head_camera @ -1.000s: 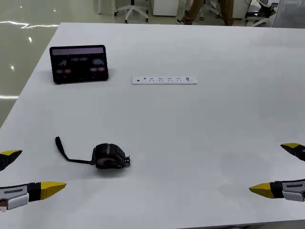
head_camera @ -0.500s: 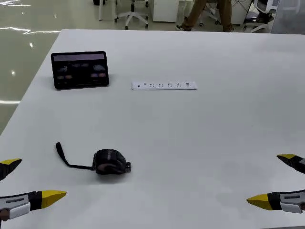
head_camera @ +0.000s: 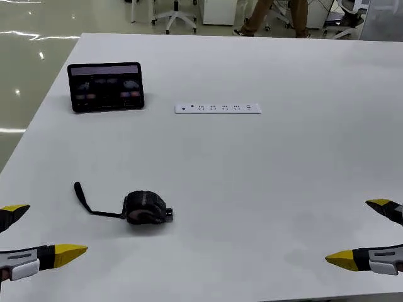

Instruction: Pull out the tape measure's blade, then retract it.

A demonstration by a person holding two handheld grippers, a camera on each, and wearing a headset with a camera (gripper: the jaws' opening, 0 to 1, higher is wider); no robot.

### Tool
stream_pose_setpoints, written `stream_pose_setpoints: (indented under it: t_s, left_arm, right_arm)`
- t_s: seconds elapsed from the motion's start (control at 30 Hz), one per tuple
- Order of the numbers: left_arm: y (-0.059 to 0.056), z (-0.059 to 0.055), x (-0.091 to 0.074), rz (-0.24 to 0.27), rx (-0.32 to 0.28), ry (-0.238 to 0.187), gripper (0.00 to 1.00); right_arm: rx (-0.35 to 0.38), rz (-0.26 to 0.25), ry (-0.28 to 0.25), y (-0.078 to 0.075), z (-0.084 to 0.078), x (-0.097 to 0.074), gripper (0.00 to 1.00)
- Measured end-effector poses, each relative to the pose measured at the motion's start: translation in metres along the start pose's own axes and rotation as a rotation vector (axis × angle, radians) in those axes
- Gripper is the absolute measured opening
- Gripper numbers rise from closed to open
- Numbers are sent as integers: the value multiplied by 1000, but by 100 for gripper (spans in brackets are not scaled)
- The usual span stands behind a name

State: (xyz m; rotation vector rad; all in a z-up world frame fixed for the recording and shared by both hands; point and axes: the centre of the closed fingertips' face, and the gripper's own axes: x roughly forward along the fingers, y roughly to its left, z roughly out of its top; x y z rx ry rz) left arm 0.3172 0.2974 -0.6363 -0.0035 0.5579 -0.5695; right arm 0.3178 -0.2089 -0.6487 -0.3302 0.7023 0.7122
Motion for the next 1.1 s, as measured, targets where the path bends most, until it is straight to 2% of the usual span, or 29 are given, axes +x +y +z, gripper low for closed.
stream_pose_setpoints:
  t_s: [0.4,0.6,0.67,0.77,1.1]
  left_arm:
    - [1,3,1,2,-3,-1,100]
    - [0,-2,2,-1,9,26,100]
    - [-3,-1,3,-13,-4,23,100]
    - [-6,2,4,-25,9,23,100]
    - [-2,4,3,-23,14,22,100]
  right_arm:
    - [0,2,-12,-1,4,2,100]
    - [-4,3,-11,-1,5,4,100]
    - [-1,4,-11,0,4,5,100]
    - [-2,4,-10,1,4,5,100]
    - [-5,6,-17,3,7,4,100]
